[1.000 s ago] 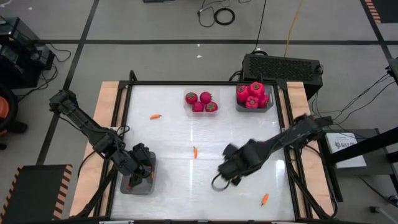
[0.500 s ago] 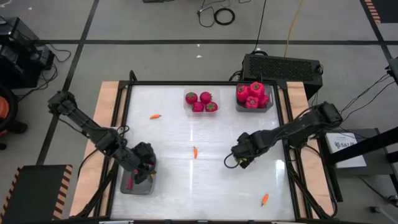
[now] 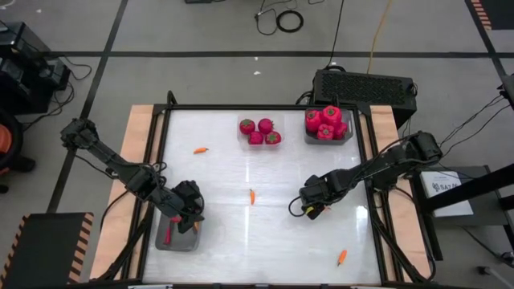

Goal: Sort produce into baskets
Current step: Put the yellow chili into the bottom gray bin, then put the orange chili into the bottom gray bin

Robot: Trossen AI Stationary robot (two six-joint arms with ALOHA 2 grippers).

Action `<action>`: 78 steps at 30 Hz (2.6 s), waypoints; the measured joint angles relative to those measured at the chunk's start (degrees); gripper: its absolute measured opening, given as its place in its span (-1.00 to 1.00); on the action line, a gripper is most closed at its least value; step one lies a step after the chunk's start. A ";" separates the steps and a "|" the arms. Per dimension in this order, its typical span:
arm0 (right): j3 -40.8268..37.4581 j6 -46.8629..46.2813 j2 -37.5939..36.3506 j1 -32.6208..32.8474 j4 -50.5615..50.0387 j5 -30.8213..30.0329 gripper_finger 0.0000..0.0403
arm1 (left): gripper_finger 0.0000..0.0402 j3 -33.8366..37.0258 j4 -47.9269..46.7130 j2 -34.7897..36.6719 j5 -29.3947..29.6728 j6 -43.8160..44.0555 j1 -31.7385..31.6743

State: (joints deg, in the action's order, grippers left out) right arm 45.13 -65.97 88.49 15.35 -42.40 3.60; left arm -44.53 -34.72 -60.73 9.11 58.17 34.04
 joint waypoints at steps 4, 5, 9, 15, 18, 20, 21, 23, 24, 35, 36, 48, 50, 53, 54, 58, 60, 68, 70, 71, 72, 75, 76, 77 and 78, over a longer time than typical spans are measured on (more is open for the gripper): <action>-1.78 -2.18 -0.17 0.07 2.37 0.85 -0.24 | 0.07 0.00 0.00 -0.02 0.03 0.07 0.00; -1.91 -2.44 -0.20 0.06 2.36 0.87 -0.26 | 0.07 0.00 0.00 0.00 0.04 0.07 0.00; -1.97 -2.56 -0.20 0.07 2.01 0.83 -0.45 | 0.07 0.00 0.00 0.00 0.14 0.04 0.00; -1.76 -6.91 -0.12 0.13 1.77 -0.60 -0.85 | 0.07 0.00 -0.05 0.00 0.42 -0.43 0.00; -0.51 -8.31 0.13 0.20 1.23 -1.99 -0.97 | 0.07 0.00 -0.22 0.00 1.12 -0.54 0.02; 1.07 -8.35 0.22 0.12 1.93 -4.37 -0.97 | 0.07 0.00 -0.24 0.00 1.26 -1.66 0.02; 2.15 -8.33 0.22 0.05 2.46 -5.04 -0.96 | 0.07 0.00 -0.28 0.00 1.28 -1.93 0.02; 4.27 -8.27 0.20 0.12 3.03 -7.46 -0.94 | 0.07 0.00 -0.29 0.00 1.37 -2.99 0.04; 5.36 -8.21 0.20 0.16 3.79 -8.71 -0.94 | 0.07 0.00 -0.28 0.00 1.37 -3.28 0.04; 14.98 3.89 2.83 0.14 38.14 -25.02 -0.96 | 0.07 0.00 -1.24 0.00 1.46 -10.66 0.04; 16.19 5.87 4.38 0.14 40.77 -25.07 -0.96 | 0.07 0.00 -2.11 0.00 1.44 -11.33 0.04; 53.07 30.41 37.05 -0.02 48.56 -24.26 -0.96 | 0.07 0.00 -28.78 2.81 0.32 -12.02 0.11; 61.49 34.72 43.01 -0.05 48.33 -24.26 -0.96 | 0.07 0.00 -31.95 4.20 0.34 -12.02 0.11; 73.39 38.77 51.41 -0.20 47.04 -24.25 -0.96 | 0.07 0.00 -34.59 6.65 0.39 -12.03 0.11; 76.88 39.20 53.98 -0.28 46.64 -24.23 -0.96 | 0.07 0.00 -34.93 7.48 0.43 -12.06 0.11; 86.58 39.09 61.17 -0.70 46.81 -24.25 -0.95 | 0.07 0.00 -34.99 10.64 1.06 -13.59 0.11; 88.64 37.30 62.90 -0.98 46.94 -24.28 -0.91 | 0.07 0.00 -34.97 11.93 1.45 -13.99 0.11; 89.28 33.66 63.67 -1.54 43.04 -24.31 -0.55 | 0.07 0.00 -34.78 15.01 3.07 -14.14 0.11; 89.28 33.27 63.67 -1.47 42.82 -24.29 -0.44 | 0.07 0.00 -34.75 15.24 3.41 -14.64 0.11; 89.28 32.76 63.67 -1.46 42.67 -24.29 -0.39 | 0.07 0.00 -34.75 15.29 3.47 -15.05 0.11; 89.28 32.25 63.65 -1.46 42.24 -24.28 -0.34 | 0.07 0.00 -34.75 15.30 3.49 -15.10 0.11; 89.21 30.92 62.90 -1.46 38.00 -24.16 -0.22 | 0.07 0.00 -34.67 15.30 3.53 -15.17 0.11; 89.21 30.63 62.46 -1.49 36.38 -24.18 -0.19 | 0.07 0.00 -34.67 15.31 3.56 -15.17 0.11; 89.21 30.52 61.67 -1.58 34.08 -24.18 -0.17 | 0.07 0.00 -34.66 15.32 3.61 -15.18 0.11; 89.21 30.21 60.53 -1.72 31.37 -24.16 -0.14 | 0.07 0.00 -34.62 15.32 3.76 -15.24 0.11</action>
State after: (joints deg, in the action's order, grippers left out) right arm 134.34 -35.76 149.02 13.63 -11.04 -20.56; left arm -44.53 -69.34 -45.41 12.88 42.93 34.15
